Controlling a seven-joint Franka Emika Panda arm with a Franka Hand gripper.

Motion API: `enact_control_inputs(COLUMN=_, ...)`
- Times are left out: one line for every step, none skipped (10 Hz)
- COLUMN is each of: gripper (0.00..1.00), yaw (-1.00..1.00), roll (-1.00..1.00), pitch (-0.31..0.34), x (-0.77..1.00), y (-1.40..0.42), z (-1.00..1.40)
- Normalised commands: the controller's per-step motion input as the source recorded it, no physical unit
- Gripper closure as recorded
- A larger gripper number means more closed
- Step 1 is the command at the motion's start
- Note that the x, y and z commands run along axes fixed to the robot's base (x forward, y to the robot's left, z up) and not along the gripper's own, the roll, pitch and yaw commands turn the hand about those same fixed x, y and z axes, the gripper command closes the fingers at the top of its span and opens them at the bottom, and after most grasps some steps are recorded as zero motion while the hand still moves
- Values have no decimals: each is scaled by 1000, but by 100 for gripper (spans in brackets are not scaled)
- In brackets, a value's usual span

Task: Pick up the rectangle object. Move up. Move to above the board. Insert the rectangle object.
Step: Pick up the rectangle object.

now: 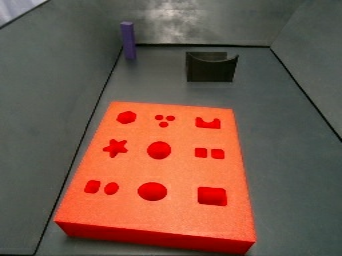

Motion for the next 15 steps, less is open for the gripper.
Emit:
enact_control_inputs(gripper=0, yaw=-177, roll=0, pitch=-91, x=-823, y=649, z=-286)
enact_control_inputs(gripper=0, yaw=-269, roll=0, pitch=-84, x=-789, y=569, z=-289)
enact_control_inputs(gripper=0, yaw=-286, roll=0, pitch=-83, x=-786, y=551, z=-286)
enact_control_inputs(gripper=0, yaw=-329, roll=0, pitch=-73, x=-783, y=509, z=-303)
enact_control_inputs(gripper=0, yaw=-351, roll=0, pitch=-71, x=-786, y=477, z=-303)
enact_control_inputs(gripper=0, yaw=-400, roll=0, pitch=-69, x=-811, y=417, z=-329)
enact_control_inputs(gripper=0, yaw=-440, roll=0, pitch=-40, x=-834, y=354, z=-426)
enact_control_inputs(gripper=0, yaw=-546, roll=-86, pitch=-70, x=-740, y=206, z=-563)
enact_control_inputs(gripper=0, yaw=-597, roll=-139, pitch=-93, x=-660, y=117, z=-597)
enact_control_inputs(gripper=0, yaw=-514, roll=-269, pitch=-224, x=-457, y=69, z=-337)
enact_control_inputs(gripper=0, yaw=-337, roll=-296, pitch=-234, x=-160, y=26, z=-274)
enact_control_inputs(gripper=0, yaw=-214, roll=-267, pitch=-227, x=-83, y=0, z=-254)
enact_control_inputs(gripper=0, yaw=-63, roll=-206, pitch=-126, x=74, y=-31, z=-194)
enact_control_inputs(gripper=0, yaw=-20, roll=-163, pitch=-63, x=254, y=-66, z=-183)
enact_control_inputs(gripper=0, yaw=0, roll=-137, pitch=-71, x=194, y=-77, z=-206)
